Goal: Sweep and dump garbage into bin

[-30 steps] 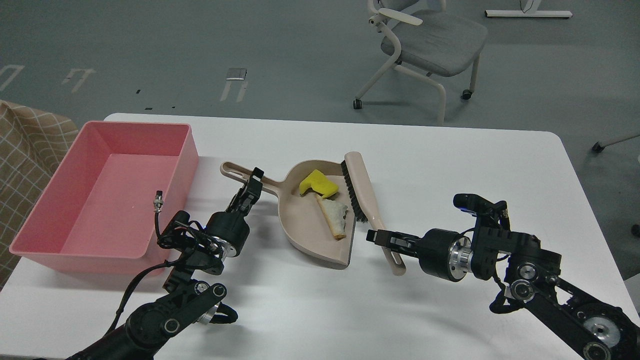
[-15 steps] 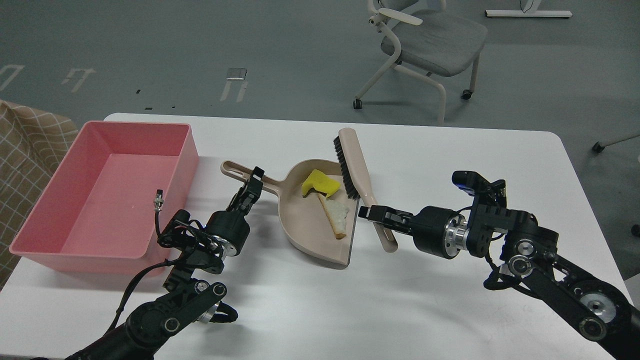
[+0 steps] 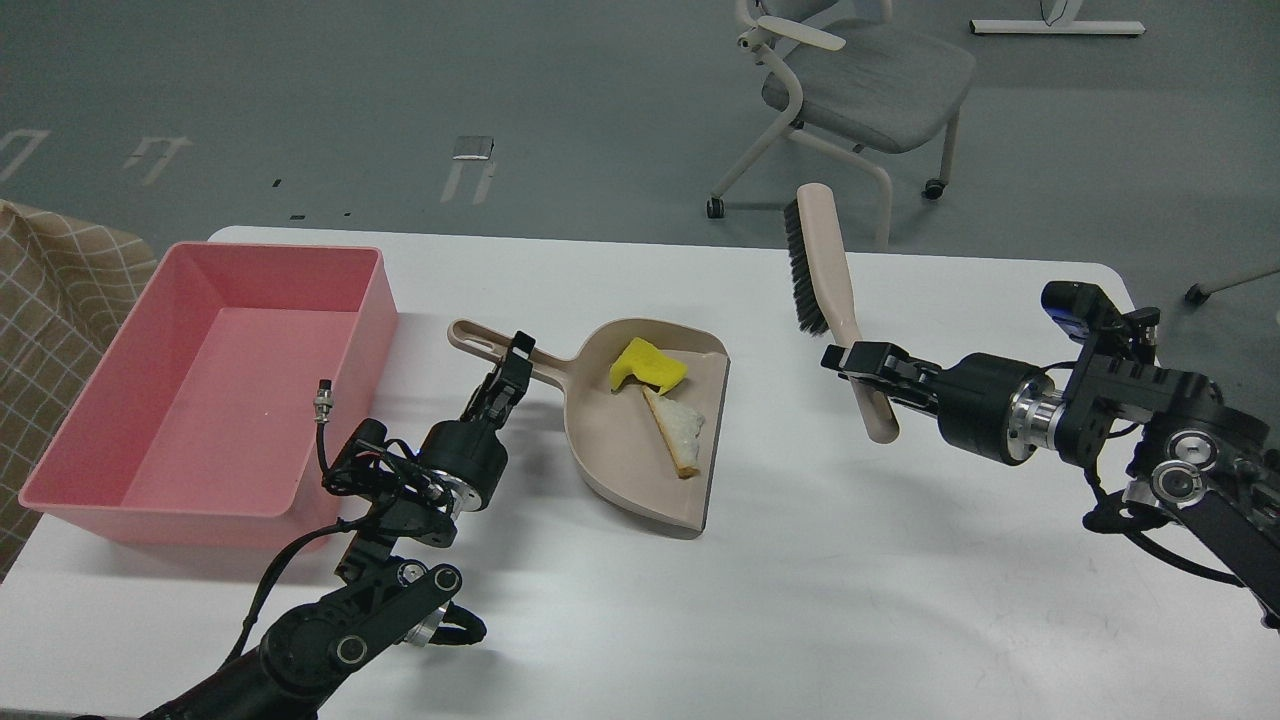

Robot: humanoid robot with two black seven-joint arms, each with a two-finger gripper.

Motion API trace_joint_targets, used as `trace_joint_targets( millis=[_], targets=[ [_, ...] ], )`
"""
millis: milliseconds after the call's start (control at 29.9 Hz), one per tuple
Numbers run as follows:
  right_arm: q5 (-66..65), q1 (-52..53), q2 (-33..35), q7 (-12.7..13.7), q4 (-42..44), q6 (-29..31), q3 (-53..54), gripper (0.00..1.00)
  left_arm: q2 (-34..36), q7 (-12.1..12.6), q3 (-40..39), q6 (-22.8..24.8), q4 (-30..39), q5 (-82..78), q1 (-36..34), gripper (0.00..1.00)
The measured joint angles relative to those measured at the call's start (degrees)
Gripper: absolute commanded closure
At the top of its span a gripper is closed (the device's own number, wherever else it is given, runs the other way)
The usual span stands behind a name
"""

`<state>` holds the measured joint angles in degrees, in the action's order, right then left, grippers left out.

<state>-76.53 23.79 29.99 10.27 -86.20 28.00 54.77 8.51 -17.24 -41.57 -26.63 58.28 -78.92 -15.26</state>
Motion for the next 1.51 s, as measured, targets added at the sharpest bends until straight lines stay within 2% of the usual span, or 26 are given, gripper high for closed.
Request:
trace_joint_targets(
  millis=[268,435,1037,1238,1505],
  targets=[
    [0.0,-1.2,0.2,0.0,-0.3,0.0,0.6,0.86,0.0,0.5,0.0,0.0,0.2,0.5,-0.1,0.87],
    [0.0,-2.3,0.2,0.0,-0.3,0.0,1.1,0.86,0.0,1.0,-0.3,0.2,0.2,1.0,-0.2,0.94],
    [0.0,-5.8,0.6,-0.1,-1.1,0.0,2.5,0.86,-0.2,1.4,-2.4,0.5,0.5,7.5,-1.5,0.94],
    [0.0,-6.7,0.8,-0.1,-1.2,0.0,3.0,0.86,-0.3,3.1,-3.1,0.6,1.5,9.8,-1.9,0.94],
    [-0.1,-8.3,0.8,-0.1,-1.8,0.0,3.4,0.86,-2.1,3.3,-4.6,1.1,1.7,10.8,-2.1,0.94]
  ],
)
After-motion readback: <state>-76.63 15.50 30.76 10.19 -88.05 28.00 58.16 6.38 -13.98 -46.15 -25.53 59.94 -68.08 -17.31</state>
